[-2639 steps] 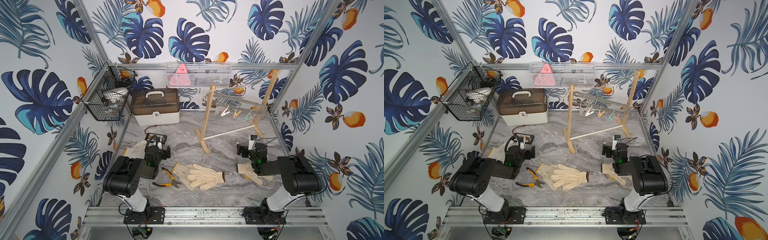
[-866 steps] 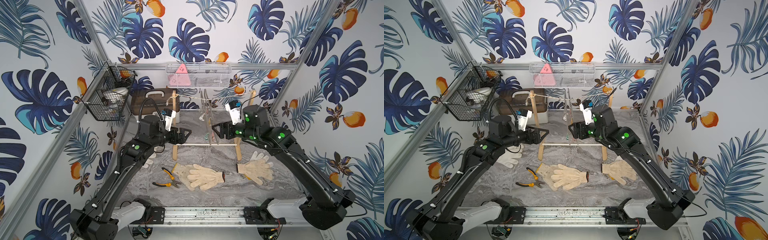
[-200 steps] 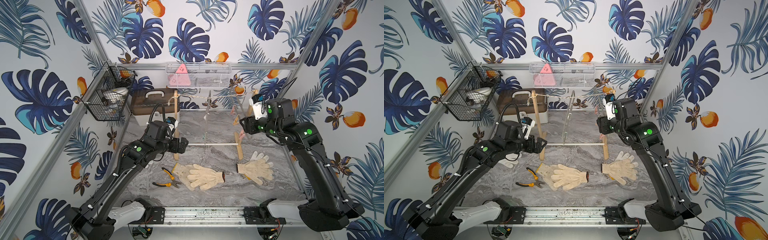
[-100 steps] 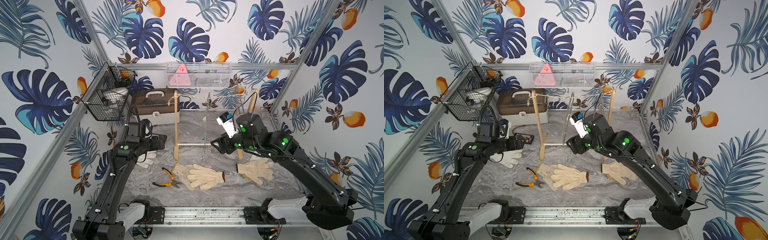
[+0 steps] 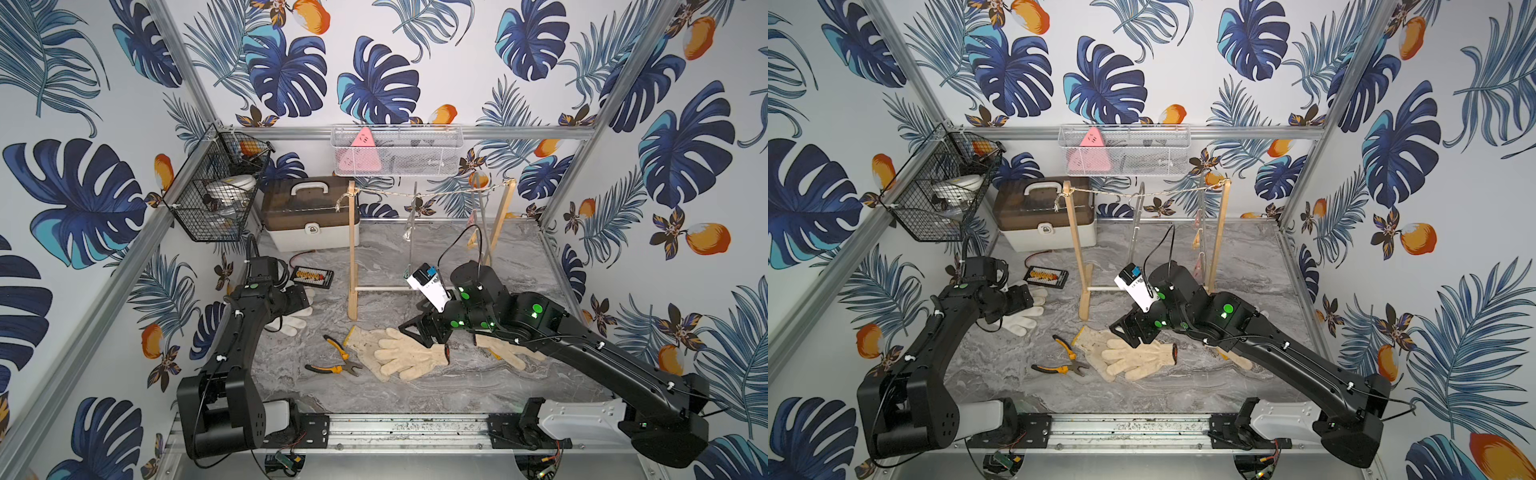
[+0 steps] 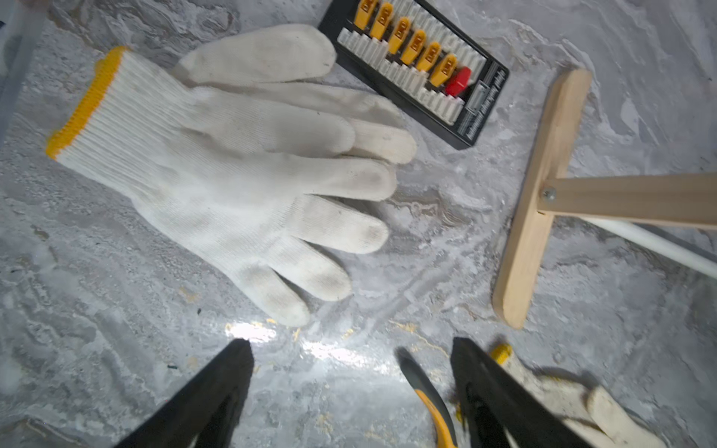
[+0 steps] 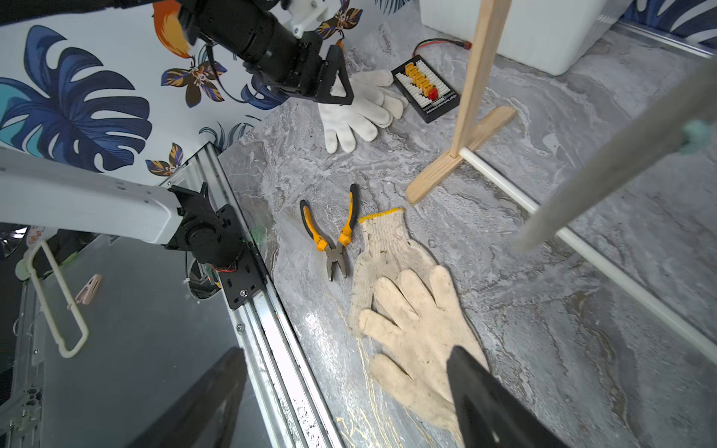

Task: Clip the gloves onto a hanger to dry
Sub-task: Pick up the glove from the center of the board.

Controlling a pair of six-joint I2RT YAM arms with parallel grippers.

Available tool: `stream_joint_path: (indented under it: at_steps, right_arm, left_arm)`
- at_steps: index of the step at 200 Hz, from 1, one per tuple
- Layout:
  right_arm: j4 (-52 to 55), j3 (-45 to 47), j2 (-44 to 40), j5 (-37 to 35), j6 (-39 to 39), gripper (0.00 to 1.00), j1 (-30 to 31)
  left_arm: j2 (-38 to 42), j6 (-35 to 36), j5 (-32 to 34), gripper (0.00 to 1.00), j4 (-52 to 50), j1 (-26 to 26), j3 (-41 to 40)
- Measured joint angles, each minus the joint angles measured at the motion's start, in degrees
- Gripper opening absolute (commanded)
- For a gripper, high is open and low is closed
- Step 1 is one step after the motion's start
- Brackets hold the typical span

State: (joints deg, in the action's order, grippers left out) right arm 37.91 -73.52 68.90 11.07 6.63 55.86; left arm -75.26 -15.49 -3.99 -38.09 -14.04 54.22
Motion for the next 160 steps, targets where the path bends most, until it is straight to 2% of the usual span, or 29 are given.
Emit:
stream_joint_path:
  at_steps: [55, 98, 160]
  right_arm:
    - [-3.5, 4.0, 0.1, 0.4, 0.0, 0.94, 0.3]
    - [-5.0, 5.0, 1.4, 0.4, -0.3, 0.97, 0.3]
    - [-5.1, 3.9, 2.7, -0.9, -2.3, 1.00, 0.3]
  left_arm:
    - [-7.5, -6.3, 7.1, 0.75, 7.3, -6.7, -1.4]
    - [-13.9, -9.8, 13.0, 0.71, 11.7, -7.8, 1.7]
    - [-22.3, -11.4, 16.0, 0.61, 14.9, -10.0, 3.9]
